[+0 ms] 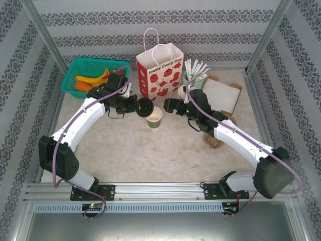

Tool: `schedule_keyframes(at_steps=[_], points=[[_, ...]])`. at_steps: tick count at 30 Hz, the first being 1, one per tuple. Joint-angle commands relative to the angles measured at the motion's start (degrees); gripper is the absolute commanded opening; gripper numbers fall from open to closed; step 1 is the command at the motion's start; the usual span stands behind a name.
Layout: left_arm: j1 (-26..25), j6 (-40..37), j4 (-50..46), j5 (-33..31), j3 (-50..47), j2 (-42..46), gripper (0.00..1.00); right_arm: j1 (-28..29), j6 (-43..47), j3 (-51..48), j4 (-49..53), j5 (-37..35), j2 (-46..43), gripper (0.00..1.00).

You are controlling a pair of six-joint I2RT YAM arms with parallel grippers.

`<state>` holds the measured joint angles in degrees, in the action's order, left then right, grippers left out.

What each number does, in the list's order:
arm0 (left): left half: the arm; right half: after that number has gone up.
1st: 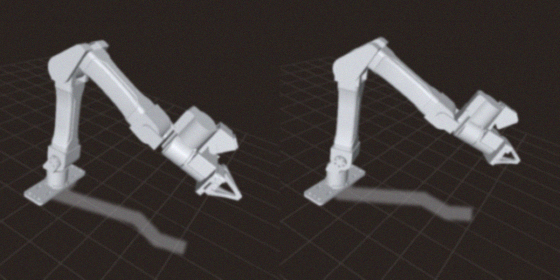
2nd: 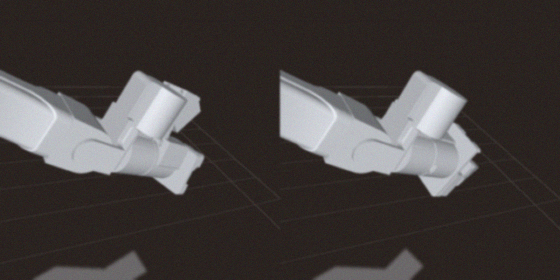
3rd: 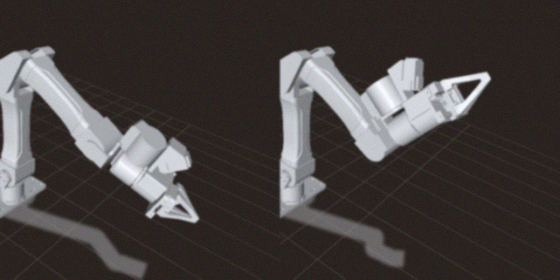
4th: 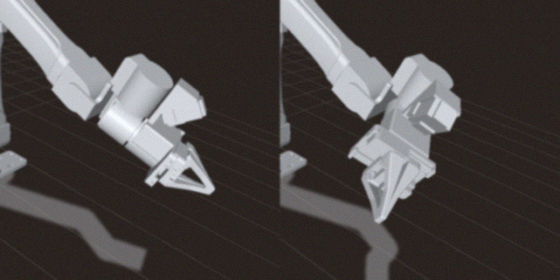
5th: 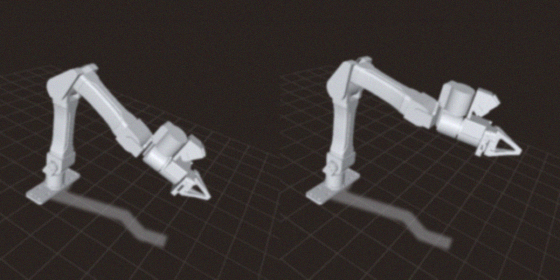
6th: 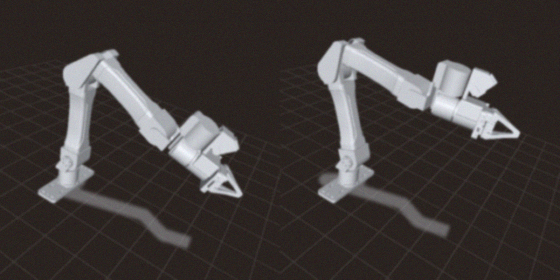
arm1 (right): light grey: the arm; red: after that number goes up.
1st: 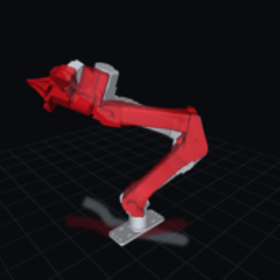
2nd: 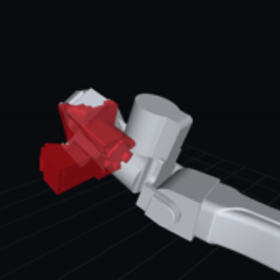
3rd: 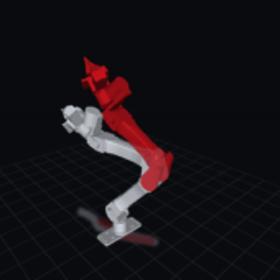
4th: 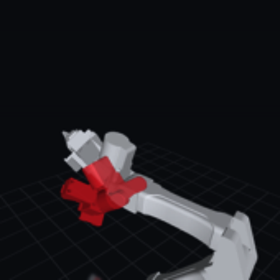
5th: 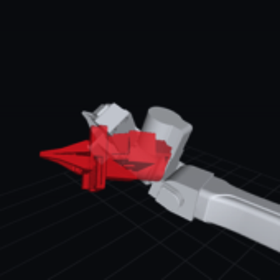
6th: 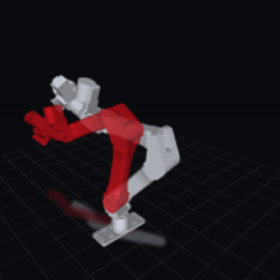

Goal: Pack the takeout coffee

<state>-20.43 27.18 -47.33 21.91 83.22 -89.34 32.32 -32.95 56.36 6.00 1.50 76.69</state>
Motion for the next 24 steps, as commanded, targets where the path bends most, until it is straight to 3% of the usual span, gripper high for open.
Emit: schedule_keyframes(at_steps=[1, 4, 12, 24], points=[[-0.9, -0.7, -7.5, -1.0, 5.0, -4.1, 0.0, 1.5, -3.6, 4.4, 5.9, -4.6, 3.8, 0.98], [-1.3, -0.9, -10.8, -1.5, 8.4, -7.6, 0.0, 2.4, -7.2, 7.3, 9.5, -5.0, 6.3, 0.98], [-3.0, -1.0, -14.6, -3.4, 15.9, -14.7, 0.0, 1.0, -20.4, 4.0, -2.7, 9.9, 8.9, 0.98], [-3.2, -1.0, -14.2, -1.7, 18.9, -19.3, 0.0, 0.0, -28.2, -0.3, -13.1, 13.8, 12.6, 0.98]])
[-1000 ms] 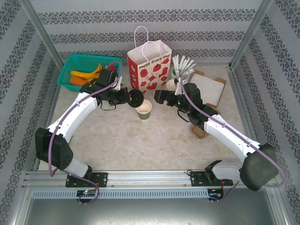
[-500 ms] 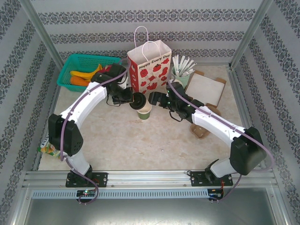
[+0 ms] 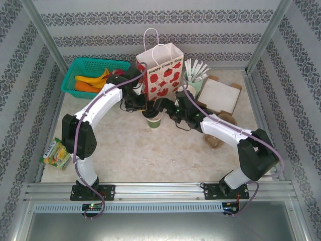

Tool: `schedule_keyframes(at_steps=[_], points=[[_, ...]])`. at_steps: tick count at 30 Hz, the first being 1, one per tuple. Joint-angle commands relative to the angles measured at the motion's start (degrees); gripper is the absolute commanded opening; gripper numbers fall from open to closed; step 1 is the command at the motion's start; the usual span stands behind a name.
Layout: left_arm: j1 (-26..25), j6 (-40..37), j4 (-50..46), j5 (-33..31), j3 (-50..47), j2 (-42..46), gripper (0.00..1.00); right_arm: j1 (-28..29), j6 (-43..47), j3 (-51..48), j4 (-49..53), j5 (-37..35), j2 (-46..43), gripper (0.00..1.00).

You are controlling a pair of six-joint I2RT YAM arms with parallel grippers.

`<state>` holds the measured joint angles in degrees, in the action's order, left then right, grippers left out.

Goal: Pack the takeout coffee

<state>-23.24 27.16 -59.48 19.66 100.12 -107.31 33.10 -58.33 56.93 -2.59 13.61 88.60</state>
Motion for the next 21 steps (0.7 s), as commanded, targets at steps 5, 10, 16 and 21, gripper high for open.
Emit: schedule_keyframes(at_steps=[5, 10, 16, 21], points=[[-0.4, -1.2, -1.8, 1.5, 2.4, -2.4, 0.0, -0.8, -2.5, -0.8, -5.1, 2.6, 2.0, 0.98], [-0.4, -1.2, -1.4, 1.5, 2.5, -3.1, 0.0, -0.8, -2.5, -0.5, -6.5, 3.6, 3.4, 0.98], [-0.4, -0.9, -0.2, 2.7, 1.8, -3.7, 0.0, -0.8, -3.4, -0.4, -8.3, 4.5, 4.7, 0.98], [-0.5, -0.8, 0.0, 3.1, 1.9, -4.3, 0.0, -0.8, -3.9, -0.5, -8.9, 5.3, 5.5, 0.98]])
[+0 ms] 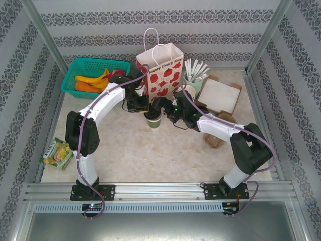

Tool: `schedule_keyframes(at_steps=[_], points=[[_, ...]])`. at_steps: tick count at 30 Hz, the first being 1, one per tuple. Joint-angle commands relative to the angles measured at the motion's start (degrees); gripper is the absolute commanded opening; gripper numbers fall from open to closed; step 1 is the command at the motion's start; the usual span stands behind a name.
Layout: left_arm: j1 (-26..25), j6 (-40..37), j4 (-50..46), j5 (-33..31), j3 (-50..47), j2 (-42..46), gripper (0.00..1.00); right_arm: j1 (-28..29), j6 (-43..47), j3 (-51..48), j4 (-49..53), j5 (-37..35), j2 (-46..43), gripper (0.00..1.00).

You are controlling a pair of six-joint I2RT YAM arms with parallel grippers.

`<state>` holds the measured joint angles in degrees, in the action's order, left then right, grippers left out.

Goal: Pack the takeout coffee

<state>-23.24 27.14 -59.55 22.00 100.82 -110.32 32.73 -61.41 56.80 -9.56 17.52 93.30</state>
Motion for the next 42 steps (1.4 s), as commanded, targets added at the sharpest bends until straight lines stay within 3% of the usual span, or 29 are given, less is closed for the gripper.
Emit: schedule_keyframes(at_steps=[1, 24, 31, 37, 40, 42], points=[[-0.5, -0.9, 0.0, 0.7, 1.2, -1.4, 0.0, -0.4, -1.0, -0.3, -2.3, 1.5, 1.0, 0.98], [-1.9, -1.1, 0.1, -0.9, 0.3, -4.9, 0.0, -0.4, -2.8, -1.7, -4.7, 1.9, 0.5, 0.98], [-2.5, -1.7, -1.0, -3.4, -0.4, -5.2, 0.0, -2.5, -0.7, -5.4, -2.8, 1.0, -3.7, 0.98], [-2.7, -1.9, -1.2, -3.8, -0.4, -5.3, 0.0, -5.9, -0.6, -11.0, -3.1, 3.8, -6.5, 0.84], [-2.8, -2.0, -1.4, -3.9, -0.4, -5.3, 0.0, -6.9, 1.9, -9.4, -3.2, 10.8, -4.8, 0.8], [-2.8, -2.1, -1.5, -3.8, -0.3, -5.3, 0.0, -7.0, 2.3, -9.1, -4.1, 11.8, -4.0, 0.72]])
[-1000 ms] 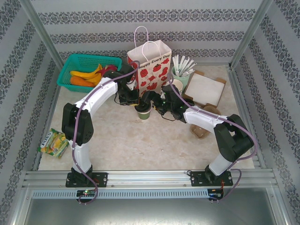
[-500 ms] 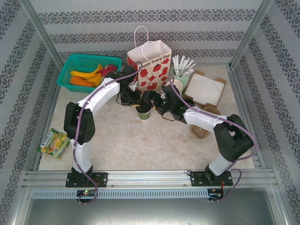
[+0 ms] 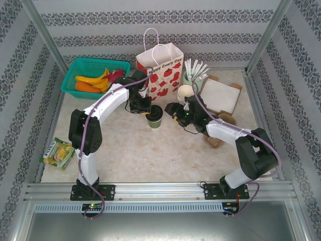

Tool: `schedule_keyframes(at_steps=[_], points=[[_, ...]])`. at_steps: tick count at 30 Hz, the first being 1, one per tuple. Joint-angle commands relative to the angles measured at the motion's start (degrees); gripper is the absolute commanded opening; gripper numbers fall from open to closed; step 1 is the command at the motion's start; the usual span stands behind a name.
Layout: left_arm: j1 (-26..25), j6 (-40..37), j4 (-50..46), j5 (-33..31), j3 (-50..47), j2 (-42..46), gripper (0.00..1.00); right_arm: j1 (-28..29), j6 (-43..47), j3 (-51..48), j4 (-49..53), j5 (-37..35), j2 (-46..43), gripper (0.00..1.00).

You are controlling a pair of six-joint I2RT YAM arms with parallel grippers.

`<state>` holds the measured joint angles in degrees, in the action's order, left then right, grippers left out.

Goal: Pack the takeout coffee

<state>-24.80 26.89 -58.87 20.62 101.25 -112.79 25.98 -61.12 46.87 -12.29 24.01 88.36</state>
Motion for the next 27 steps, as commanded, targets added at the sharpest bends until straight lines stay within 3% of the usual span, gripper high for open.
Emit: schedule_keyframes(at_steps=[1, 3, 12, 27], points=[[-1.3, -2.0, -2.2, -2.6, -0.7, -2.9, 0.0, -0.2, 2.5, 1.1, -1.4, 5.5, 1.1, 0.68], [-1.3, -2.2, -2.4, -2.8, -0.7, -2.9, 0.0, -0.2, 3.8, 2.3, -0.5, 5.3, 1.6, 0.6], [-1.6, -2.4, -3.0, -2.7, -0.4, -3.1, 0.0, -0.2, 6.7, 5.5, -0.1, 8.2, 4.7, 0.41], [-2.3, -3.2, -3.8, -1.7, 0.4, -5.1, 0.0, -0.1, 4.6, 6.2, 3.2, 6.5, 7.4, 0.3]])
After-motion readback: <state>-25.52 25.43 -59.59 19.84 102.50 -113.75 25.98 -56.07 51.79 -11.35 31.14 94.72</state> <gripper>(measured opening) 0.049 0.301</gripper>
